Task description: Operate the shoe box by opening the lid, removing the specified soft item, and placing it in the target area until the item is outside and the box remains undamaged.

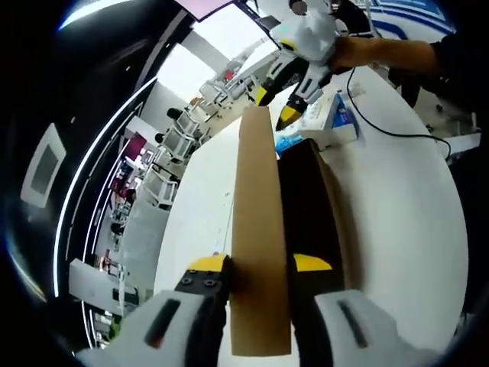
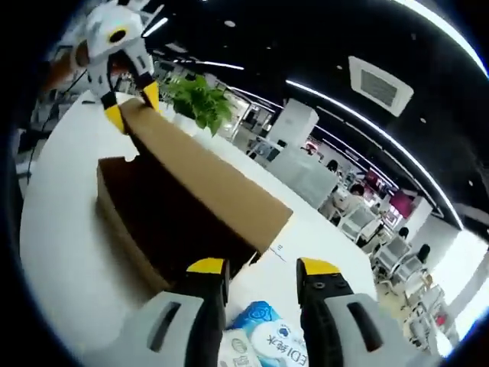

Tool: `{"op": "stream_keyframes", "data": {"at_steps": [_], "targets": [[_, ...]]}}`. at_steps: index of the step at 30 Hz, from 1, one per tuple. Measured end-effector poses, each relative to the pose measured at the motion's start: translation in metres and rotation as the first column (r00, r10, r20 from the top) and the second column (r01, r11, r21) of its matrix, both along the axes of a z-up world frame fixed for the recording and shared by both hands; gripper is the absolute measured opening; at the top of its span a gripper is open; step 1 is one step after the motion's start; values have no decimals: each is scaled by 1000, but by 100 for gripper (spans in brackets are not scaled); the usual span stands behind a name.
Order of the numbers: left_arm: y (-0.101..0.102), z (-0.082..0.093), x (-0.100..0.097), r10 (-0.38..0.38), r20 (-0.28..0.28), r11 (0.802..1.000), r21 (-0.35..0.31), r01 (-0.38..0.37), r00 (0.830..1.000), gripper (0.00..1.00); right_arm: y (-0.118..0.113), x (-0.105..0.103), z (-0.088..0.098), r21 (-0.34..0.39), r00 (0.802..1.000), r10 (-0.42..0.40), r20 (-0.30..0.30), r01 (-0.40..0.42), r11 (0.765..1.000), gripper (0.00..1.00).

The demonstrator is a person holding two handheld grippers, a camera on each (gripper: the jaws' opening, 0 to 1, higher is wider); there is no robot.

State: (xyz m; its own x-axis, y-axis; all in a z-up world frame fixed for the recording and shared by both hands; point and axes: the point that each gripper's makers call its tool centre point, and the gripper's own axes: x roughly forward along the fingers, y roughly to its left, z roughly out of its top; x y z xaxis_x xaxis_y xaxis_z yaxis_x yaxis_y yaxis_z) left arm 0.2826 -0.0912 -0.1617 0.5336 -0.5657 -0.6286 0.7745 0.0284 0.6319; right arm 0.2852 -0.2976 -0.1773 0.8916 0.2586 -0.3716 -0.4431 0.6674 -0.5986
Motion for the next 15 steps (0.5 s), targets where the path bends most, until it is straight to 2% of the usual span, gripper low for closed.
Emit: {"op": "stream_keyframes", "data": {"at_steps": [3, 6, 8, 13, 15], "targets": [[-1, -1, 0, 4, 3, 1000, 4, -4, 1000, 31, 6, -13, 10, -84, 998, 58, 11, -57, 995, 54], [-2, -1, 0, 0, 11, 1000, 12, 0, 1000, 31, 12, -23, 24, -198, 994, 104, 39, -94, 976, 56], [-2, -2, 0, -2, 14, 1000, 16, 2, 1000, 31, 20, -28, 34, -266, 988, 145, 54, -126, 956, 58], [-2, -3, -1, -4, 21, 1000, 24, 4, 1000, 31, 43, -30, 48, -361, 971, 236, 45, -205, 910, 65], [-2, -3, -1, -6, 22, 1000, 23, 5, 1000, 31, 54, -26, 51, -420, 955, 291, 54, -243, 875, 69]]}}
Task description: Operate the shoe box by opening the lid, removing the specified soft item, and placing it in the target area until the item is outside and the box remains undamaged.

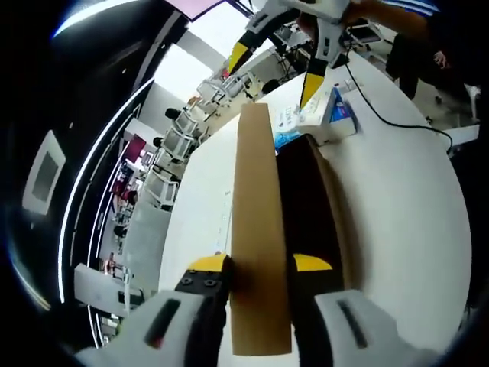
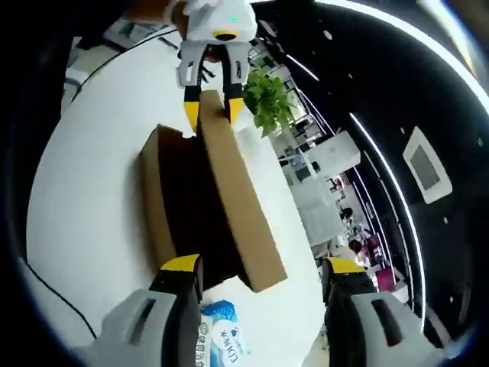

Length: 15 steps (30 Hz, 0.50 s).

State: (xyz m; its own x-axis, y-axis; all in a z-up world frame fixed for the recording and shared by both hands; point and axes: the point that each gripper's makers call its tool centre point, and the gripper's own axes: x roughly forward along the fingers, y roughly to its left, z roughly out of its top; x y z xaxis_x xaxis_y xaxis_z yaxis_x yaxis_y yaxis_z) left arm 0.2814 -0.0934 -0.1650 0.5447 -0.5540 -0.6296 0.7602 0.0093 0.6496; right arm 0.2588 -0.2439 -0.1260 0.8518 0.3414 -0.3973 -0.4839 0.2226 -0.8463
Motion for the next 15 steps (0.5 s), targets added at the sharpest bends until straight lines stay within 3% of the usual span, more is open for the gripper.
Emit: {"op": "stream_keyframes", "data": {"at_steps": [3, 5, 9, 15], "targets": [[0, 0, 0, -1, 3, 1000, 3, 1, 1000, 31, 14, 6, -5, -102, 999, 43, -21, -45, 994, 75], [0, 0, 0, 0, 5, 1000, 5, 0, 1000, 31, 23, 10, -9, -111, 998, 54, -44, -59, 992, 75], [-1, 0, 1, -5, 9, 1000, 8, 5, 1000, 31, 31, 21, -15, -235, 994, 98, -44, -106, 966, 75], [0, -3, 1, -13, 20, 1000, 15, 13, 1000, 31, 38, 32, -19, -247, 994, 99, -55, -109, 963, 70]]}}
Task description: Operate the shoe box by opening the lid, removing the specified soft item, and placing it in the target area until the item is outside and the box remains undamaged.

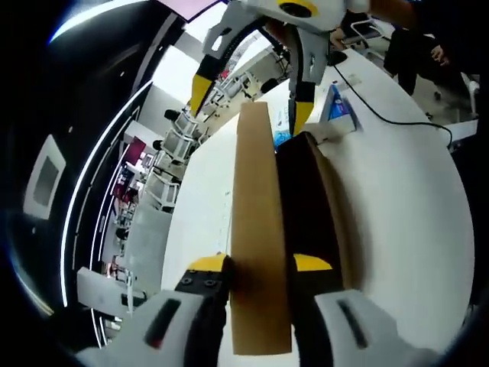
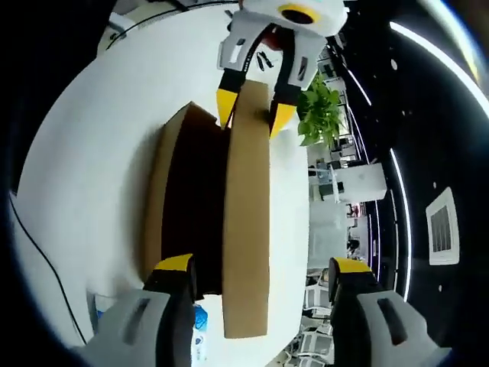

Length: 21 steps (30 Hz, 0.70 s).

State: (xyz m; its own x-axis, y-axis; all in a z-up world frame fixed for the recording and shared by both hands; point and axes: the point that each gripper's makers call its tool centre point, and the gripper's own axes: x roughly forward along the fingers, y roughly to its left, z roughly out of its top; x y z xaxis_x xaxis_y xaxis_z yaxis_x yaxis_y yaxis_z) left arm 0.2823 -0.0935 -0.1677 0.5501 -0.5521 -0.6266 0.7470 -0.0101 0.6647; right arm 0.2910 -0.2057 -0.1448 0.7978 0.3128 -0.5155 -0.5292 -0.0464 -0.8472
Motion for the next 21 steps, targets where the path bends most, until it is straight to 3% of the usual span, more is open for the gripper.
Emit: {"op": "stream_keyframes", "data": {"at_steps": [3, 6, 16, 21], "targets": [[0, -1, -1, -3, 3, 1000, 3, 3, 1000, 31, 1, 3, -3, -5, 1000, 2, -8, -2, 1000, 62], [0, -2, -1, -7, 7, 1000, 6, 7, 1000, 31, 0, 7, -4, -30, 1000, 0, -5, 0, 1000, 61], [0, -5, -4, -16, 13, 1000, 10, 15, 1000, 31, -3, 9, -10, -15, 999, -24, -34, 24, 1000, 55], [0, -6, -3, -18, 21, 1000, 14, 18, 1000, 31, -2, 4, -20, -25, 996, -30, -78, 28, 999, 42]]}}
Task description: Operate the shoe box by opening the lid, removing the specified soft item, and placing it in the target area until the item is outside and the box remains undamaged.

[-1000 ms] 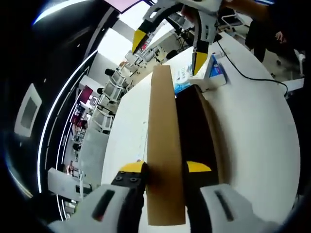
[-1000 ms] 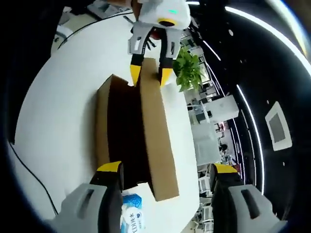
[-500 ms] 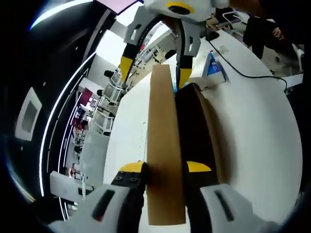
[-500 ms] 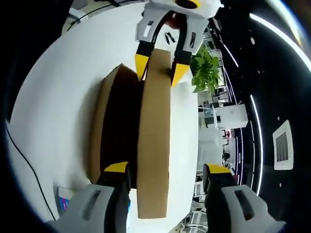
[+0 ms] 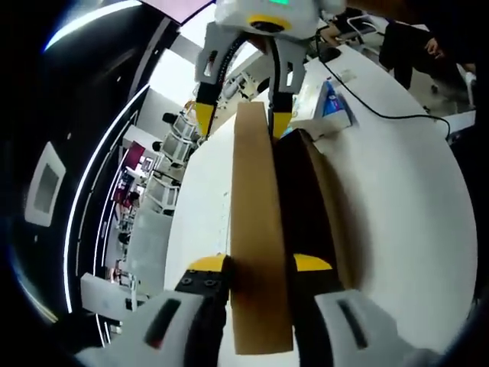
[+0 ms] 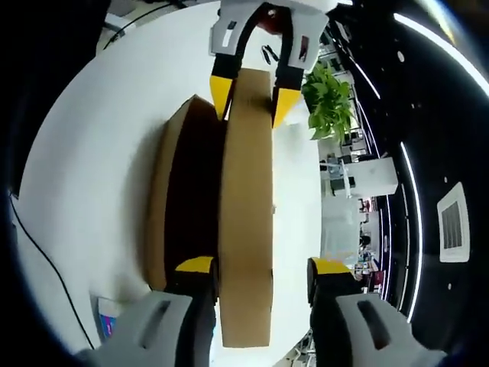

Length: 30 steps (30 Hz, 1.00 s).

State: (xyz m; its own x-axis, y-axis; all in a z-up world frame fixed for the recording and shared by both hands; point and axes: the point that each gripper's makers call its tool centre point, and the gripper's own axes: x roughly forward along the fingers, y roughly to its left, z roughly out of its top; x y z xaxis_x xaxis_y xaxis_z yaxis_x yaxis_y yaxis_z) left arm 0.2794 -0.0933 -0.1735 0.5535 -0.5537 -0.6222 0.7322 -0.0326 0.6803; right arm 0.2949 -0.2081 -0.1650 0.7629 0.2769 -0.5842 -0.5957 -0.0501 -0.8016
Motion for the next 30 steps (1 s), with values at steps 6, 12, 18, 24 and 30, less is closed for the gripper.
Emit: {"op": "stream_keyframes", "data": {"at_steps": [6, 12, 18, 24, 30], "targets": [[0, -2, 1, 3, 3, 1000, 4, -3, 1000, 31, 1, -2, -6, 4, 1000, 8, -4, -8, 1000, 36], [-1, -5, 0, 3, 13, 1000, 13, -3, 1000, 31, 0, -1, -15, -1, 1000, 3, -19, -3, 1000, 29], [1, -7, 4, 6, 25, 1000, 22, -6, 1000, 31, 1, -1, -16, -4, 1000, 22, 7, -22, 1000, 29], [1, -10, 4, 6, 43, 999, 33, -8, 999, 31, 3, -2, -19, 4, 1000, 16, 21, -16, 1000, 29], [3, -13, 3, 4, 68, 999, 37, -7, 998, 31, 4, -5, -20, 20, 999, 13, 46, -13, 1000, 28]]}}
